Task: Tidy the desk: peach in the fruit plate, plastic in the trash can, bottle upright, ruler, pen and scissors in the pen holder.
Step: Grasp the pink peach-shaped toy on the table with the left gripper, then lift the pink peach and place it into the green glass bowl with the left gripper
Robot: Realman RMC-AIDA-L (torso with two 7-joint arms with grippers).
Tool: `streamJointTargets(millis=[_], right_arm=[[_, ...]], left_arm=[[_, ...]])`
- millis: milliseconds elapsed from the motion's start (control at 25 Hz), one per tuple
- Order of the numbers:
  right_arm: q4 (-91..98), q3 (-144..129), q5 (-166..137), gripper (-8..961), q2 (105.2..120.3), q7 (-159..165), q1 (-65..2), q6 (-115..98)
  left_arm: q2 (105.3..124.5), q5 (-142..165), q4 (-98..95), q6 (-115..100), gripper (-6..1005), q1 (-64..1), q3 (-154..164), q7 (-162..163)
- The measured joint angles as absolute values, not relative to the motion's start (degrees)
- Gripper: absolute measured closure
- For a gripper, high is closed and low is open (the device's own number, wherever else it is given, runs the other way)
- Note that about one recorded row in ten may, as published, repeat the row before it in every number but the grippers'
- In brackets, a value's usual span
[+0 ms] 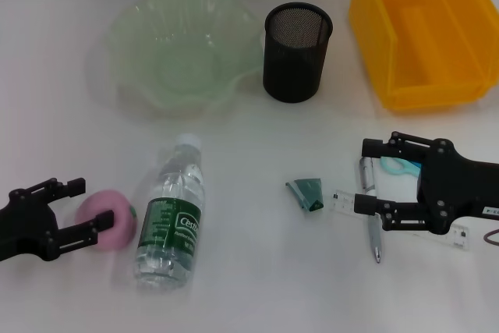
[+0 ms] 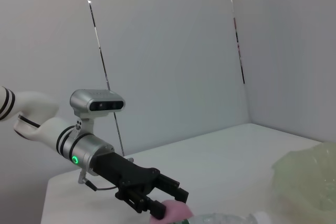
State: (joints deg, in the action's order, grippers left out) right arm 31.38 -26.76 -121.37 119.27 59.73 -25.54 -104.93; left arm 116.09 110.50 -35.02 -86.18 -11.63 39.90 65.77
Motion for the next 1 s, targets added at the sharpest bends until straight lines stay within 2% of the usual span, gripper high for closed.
streamJointTargets(millis=[360, 720, 1000], right_arm=[[31.4, -26.3, -121.4, 118, 119.27, 59.8, -25.1, -104.9], [31.5, -26.4, -121.4, 119, 119.27, 59.8, -25.1, -104.9], [31.6, -26.4, -121.4, 119, 119.27, 59.9, -25.1, -104.9]], left_arm=[[116.61, 113.9, -35.6, -85.2, 275, -13.0, 40.0, 65.6], [117.05, 113.5, -35.9, -85.5, 665, -13.8, 39.6, 66.8], [118.30, 108.3, -39.4, -86.0, 736, -15.8, 33.0, 67.7]])
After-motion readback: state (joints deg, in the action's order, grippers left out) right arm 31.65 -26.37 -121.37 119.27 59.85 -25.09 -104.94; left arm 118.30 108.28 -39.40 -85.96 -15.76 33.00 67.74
